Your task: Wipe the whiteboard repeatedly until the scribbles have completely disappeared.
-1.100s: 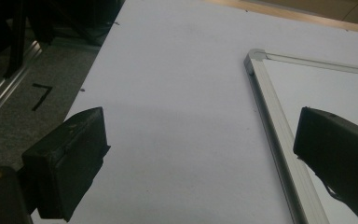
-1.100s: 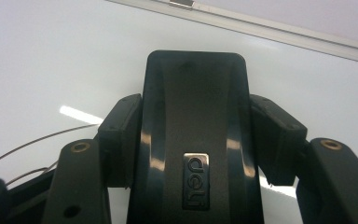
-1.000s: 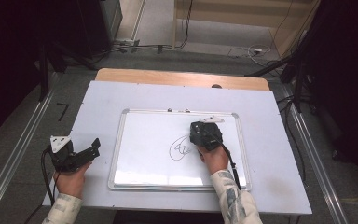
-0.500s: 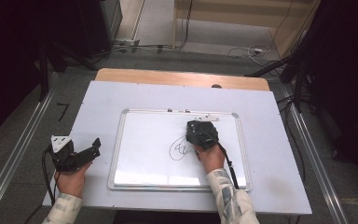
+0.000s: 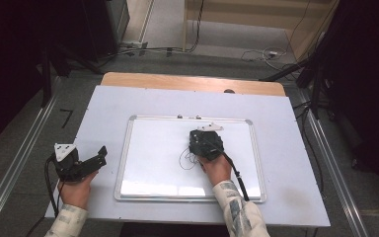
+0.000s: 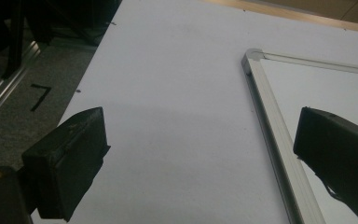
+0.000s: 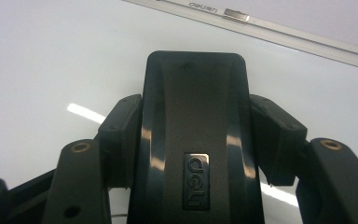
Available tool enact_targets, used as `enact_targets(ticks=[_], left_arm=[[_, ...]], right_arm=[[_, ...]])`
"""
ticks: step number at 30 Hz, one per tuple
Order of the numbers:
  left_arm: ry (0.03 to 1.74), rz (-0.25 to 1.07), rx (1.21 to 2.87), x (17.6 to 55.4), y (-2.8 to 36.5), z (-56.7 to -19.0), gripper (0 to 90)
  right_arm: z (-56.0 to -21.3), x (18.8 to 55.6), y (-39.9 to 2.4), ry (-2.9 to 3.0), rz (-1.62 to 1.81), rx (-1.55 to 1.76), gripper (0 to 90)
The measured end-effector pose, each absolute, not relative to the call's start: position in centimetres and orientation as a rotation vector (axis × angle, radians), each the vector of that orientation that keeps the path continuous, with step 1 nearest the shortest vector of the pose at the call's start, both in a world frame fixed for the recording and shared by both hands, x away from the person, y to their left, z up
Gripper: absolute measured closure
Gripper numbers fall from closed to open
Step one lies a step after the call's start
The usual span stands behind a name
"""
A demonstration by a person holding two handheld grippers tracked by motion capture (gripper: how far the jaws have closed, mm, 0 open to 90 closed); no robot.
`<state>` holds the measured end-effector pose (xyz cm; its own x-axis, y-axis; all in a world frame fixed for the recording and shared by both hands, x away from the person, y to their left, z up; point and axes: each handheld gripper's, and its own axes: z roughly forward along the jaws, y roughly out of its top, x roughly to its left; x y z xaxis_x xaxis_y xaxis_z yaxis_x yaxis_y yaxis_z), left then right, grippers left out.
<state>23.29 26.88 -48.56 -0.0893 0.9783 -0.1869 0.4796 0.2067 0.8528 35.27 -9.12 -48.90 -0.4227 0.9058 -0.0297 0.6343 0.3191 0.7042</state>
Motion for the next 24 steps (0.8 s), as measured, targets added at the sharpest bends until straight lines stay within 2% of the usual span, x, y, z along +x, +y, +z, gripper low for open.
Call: enact_targets(ticks=[13,24], left_arm=[[1.695,0.791,1.383,23.3,27.0,-48.6,3.3],[1.697,0.794,1.377,23.2,27.2,-48.6,3.3]], right_arm=[[-48.9,34.7,-8.4,2.204,0.883,1.327,38.6],[-48.8,35.3,-9.8,2.179,0.862,1.362,38.5]])
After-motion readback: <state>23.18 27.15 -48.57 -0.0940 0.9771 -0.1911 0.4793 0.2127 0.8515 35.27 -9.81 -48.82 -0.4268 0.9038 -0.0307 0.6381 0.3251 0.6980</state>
